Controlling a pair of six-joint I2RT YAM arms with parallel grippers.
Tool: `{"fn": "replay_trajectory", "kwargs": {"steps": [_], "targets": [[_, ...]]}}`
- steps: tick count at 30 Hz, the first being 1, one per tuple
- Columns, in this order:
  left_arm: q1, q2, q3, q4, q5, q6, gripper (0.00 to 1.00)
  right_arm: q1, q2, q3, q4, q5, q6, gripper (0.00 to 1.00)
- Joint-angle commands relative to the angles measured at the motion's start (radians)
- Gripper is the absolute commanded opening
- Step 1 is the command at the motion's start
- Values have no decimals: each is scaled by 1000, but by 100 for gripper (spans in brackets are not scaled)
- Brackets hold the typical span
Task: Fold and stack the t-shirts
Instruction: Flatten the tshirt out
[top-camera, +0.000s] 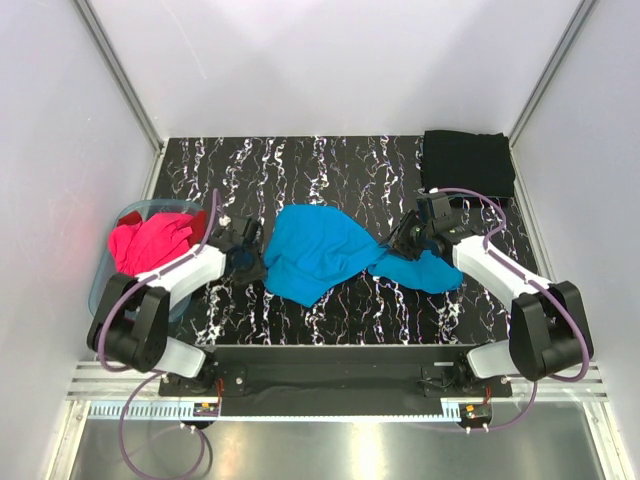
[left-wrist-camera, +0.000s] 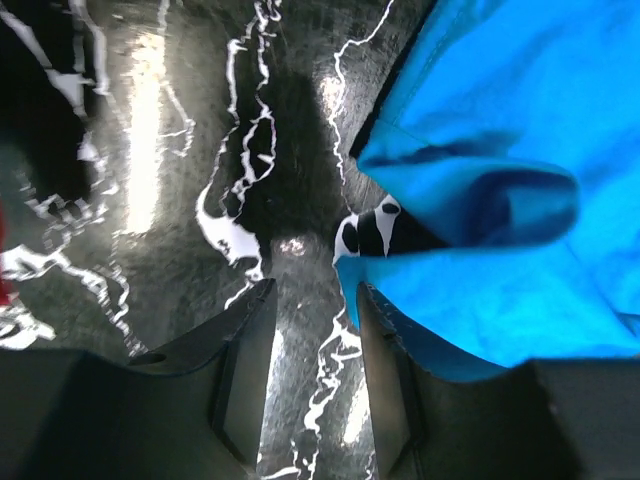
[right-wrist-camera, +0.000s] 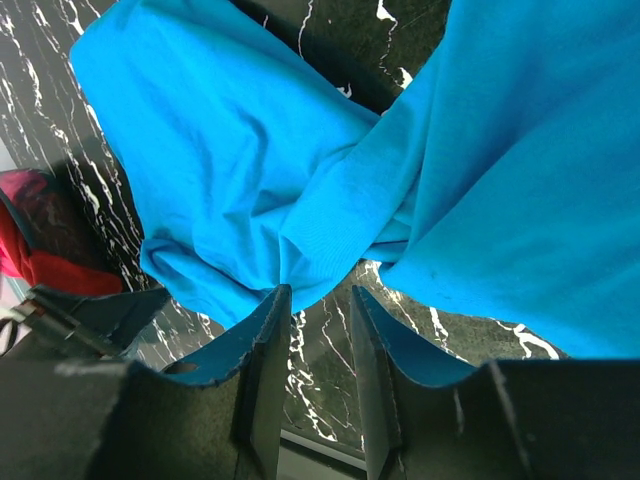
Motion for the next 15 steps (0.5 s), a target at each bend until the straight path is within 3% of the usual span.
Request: {"fn": "replay_trajectory", "kwargs": {"steps": [1,15], "targets": [[0,47,20,62,53,11,42,7,-44,-9,28,1,-1,38],[-16,136,32,67,55,7,32,9,-49,4,33,3,-10,38]]}}
